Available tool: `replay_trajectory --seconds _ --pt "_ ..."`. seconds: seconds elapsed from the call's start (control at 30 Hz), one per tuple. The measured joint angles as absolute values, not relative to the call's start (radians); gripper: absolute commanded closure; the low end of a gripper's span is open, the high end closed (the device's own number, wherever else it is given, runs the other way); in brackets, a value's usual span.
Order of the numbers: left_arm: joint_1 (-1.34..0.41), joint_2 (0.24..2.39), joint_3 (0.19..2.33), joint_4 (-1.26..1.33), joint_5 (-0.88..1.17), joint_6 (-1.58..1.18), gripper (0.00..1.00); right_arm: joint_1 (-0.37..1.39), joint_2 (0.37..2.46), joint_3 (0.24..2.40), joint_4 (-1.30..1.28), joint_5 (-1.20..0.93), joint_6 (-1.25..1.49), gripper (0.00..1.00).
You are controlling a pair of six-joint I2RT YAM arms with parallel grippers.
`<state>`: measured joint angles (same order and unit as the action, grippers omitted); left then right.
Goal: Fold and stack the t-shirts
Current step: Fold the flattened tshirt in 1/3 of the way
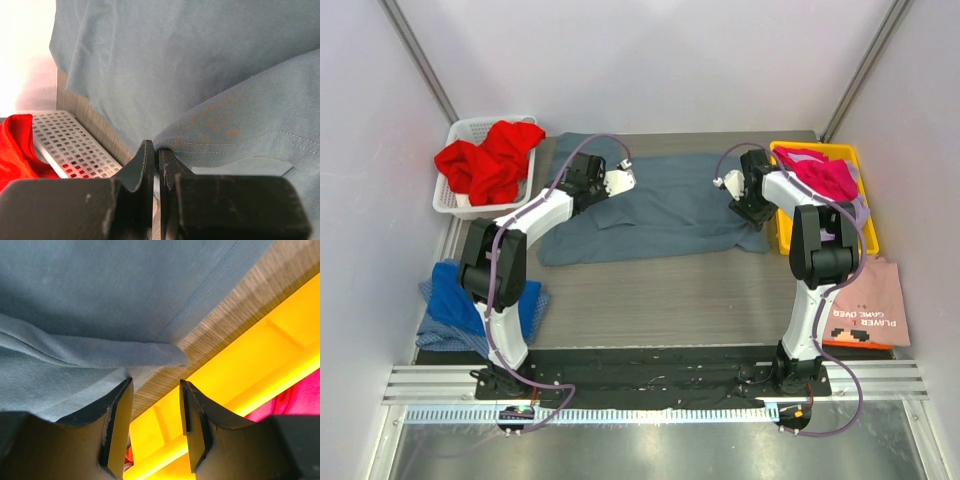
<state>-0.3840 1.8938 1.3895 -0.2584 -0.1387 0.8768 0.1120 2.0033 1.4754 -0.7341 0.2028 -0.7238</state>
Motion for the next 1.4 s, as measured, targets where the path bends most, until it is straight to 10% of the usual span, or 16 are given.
replay_trajectory --seconds 1.4 --pt "-0.384 1.894 1.346 -0.228 -0.168 0.9 1.0 0.115 1.968 1.55 -0.772 -0.111 -0.633 0.45"
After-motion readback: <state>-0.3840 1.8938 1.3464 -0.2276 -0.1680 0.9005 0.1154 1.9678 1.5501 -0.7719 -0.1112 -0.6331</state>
